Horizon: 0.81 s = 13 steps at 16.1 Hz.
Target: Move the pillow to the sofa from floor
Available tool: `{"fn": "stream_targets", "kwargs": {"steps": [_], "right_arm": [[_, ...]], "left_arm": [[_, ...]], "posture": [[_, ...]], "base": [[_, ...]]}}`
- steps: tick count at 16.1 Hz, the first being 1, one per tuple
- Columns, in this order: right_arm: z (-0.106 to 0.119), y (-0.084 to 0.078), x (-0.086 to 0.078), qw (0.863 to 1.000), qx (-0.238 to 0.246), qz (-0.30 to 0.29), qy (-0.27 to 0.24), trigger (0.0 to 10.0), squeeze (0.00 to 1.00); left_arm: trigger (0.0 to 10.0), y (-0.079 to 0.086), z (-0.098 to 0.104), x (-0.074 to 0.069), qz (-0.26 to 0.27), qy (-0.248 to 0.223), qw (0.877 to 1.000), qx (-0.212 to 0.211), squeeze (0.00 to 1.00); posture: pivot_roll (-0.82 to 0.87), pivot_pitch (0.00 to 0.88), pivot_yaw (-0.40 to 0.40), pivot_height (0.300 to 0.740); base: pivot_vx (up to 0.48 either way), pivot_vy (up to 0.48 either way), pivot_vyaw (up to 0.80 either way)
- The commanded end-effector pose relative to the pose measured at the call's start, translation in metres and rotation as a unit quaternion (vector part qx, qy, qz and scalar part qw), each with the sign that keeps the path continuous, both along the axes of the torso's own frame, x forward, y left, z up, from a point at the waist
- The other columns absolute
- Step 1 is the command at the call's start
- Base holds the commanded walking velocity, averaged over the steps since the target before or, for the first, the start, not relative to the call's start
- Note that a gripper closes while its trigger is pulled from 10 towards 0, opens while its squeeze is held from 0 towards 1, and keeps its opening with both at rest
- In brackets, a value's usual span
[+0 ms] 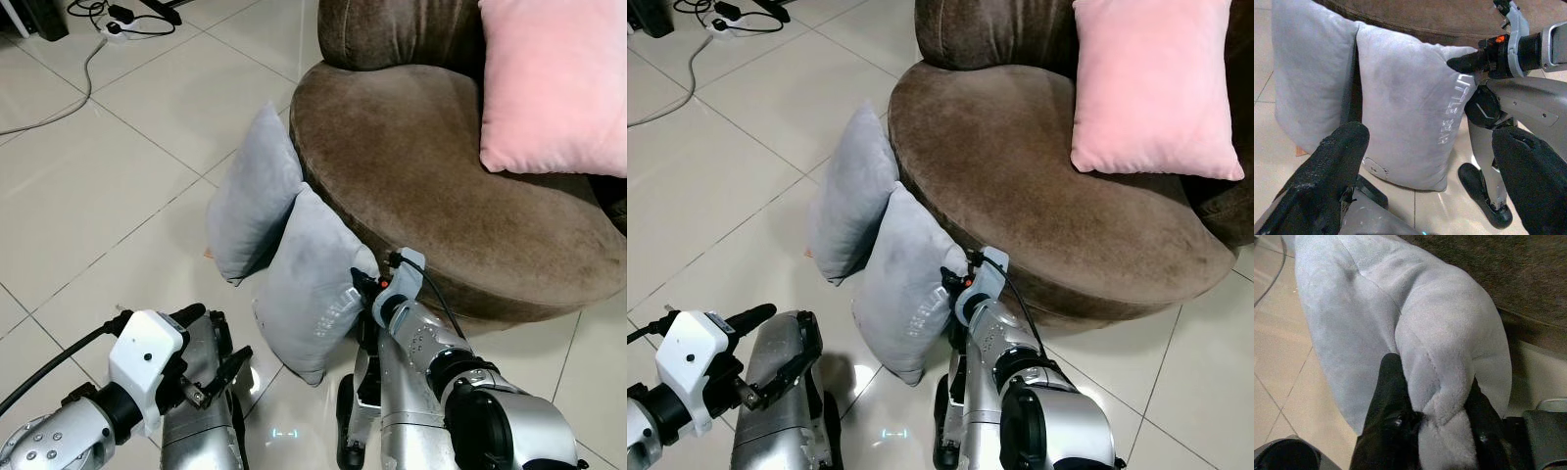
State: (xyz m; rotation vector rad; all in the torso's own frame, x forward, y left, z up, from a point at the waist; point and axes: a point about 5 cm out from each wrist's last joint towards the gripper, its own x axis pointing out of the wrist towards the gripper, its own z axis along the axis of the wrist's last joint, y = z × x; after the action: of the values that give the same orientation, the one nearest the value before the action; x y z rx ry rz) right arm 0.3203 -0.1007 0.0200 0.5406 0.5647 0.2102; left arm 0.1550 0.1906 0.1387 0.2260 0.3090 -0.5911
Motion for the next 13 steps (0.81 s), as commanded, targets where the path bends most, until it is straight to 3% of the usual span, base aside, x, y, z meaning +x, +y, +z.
{"fn": "stream_targets", "kwargs": {"steps": [1,3,6,10,11,12,13], "right_arm": [[-0.002,0.004,-0.003,1.0,0.008,0.008,0.007,0.0,0.0],[0.0,0.007,-0.002,1.0,0.016,0.018,-0.001,0.0,0.0],[0.003,0.014,-0.004,0.996,0.07,0.046,-0.026,0.0,0.0],[0.0,0.01,-0.013,0.986,0.142,0.072,-0.054,0.0,0.0],[0.001,0.006,-0.015,0.982,0.166,0.069,-0.067,0.0,0.0],[0.013,-0.009,-0.013,0.966,0.224,0.049,-0.116,0.0,0.0],[0.022,-0.019,-0.012,0.958,0.246,0.037,-0.145,0.0,0.0]], "left_arm": [[10.0,0.004,-0.004,-0.002,0.005,0.012,1.0,0.005,0.0],[10.0,0.007,-0.004,-0.003,0.013,0.012,1.0,0.008,0.0],[10.0,0.013,-0.006,-0.006,0.039,0.007,0.999,0.011,0.0],[10.0,0.018,-0.006,-0.003,0.086,-0.016,0.996,0.002,0.0],[10.0,0.019,-0.005,-0.001,0.098,-0.023,0.995,-0.002,0.0],[10.0,0.023,-0.004,0.01,0.125,-0.045,0.991,-0.01,0.0],[10.0,0.024,-0.005,0.015,0.135,-0.053,0.989,-0.013,0.0]], "posture": [[0.21,0.177,-0.075,0.482],[0.21,0.168,-0.071,0.482],[0.21,0.134,-0.065,0.482],[0.19,0.061,-0.05,0.482],[0.19,0.054,-0.049,0.482],[0.17,0.0,-0.03,0.482],[0.16,0.0,-0.027,0.482]], "base": [[0.0,0.0,0.0],[0.0,0.0,0.0],[0.0,0.0,0.0],[0.0,0.0,0.0],[0.0,0.0,0.0],[0.0,0.0,0.0],[0.0,0.0,0.0]]}}
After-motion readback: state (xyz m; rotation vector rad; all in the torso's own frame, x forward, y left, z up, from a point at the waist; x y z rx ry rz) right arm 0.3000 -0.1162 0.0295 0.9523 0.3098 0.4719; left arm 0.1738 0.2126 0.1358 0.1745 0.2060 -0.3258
